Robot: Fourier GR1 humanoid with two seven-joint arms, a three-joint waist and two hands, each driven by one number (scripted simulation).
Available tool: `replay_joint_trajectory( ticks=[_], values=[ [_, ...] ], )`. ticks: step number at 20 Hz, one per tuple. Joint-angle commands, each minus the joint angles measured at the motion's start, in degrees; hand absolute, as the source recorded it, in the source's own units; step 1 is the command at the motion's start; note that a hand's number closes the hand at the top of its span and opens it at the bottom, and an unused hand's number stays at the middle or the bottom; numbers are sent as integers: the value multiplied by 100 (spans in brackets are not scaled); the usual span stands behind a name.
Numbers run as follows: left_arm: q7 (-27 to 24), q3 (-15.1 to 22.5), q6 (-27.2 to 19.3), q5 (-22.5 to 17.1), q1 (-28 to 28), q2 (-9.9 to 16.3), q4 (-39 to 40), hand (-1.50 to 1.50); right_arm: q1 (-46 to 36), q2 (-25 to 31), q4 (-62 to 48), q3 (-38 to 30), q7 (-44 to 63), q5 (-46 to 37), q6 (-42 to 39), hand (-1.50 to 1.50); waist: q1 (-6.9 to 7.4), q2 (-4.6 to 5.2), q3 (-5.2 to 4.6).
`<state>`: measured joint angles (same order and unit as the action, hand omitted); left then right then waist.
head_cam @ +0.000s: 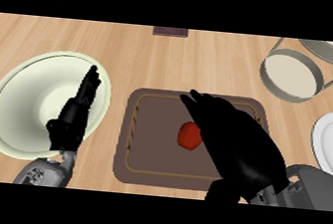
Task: Pick the bell pepper from the tray and place it in the tiered basket
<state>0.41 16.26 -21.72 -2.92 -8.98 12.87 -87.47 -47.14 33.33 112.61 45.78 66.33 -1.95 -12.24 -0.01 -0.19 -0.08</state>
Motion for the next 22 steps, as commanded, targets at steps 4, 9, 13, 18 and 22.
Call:
replay_joint_trajectory(
  ticks=[4,9,13,18,22],
  values=[
    [-160,-155,141,32,-18,8,108,0,55,-56,-251,178,558,-592,-365,-150,-16,8,2],
    [-138,-146,178,61,116,10,-31,0,334,110,-316,100,637,-826,-294,-150,-24,0,3],
    [226,-261,212,79,60,94,-228,0,415,-196,-514,-104,676,-777,-425,-150,2,3,4],
    [9,-199,175,215,111,-161,-62,0,1042,-161,-368,-156,307,-958,-476,-150,-25,8,6],
    [-195,-349,215,278,-176,-371,443,0,1009,-713,-730,-256,56,-1450,-557,-150,-8,20,5]
  ],
)
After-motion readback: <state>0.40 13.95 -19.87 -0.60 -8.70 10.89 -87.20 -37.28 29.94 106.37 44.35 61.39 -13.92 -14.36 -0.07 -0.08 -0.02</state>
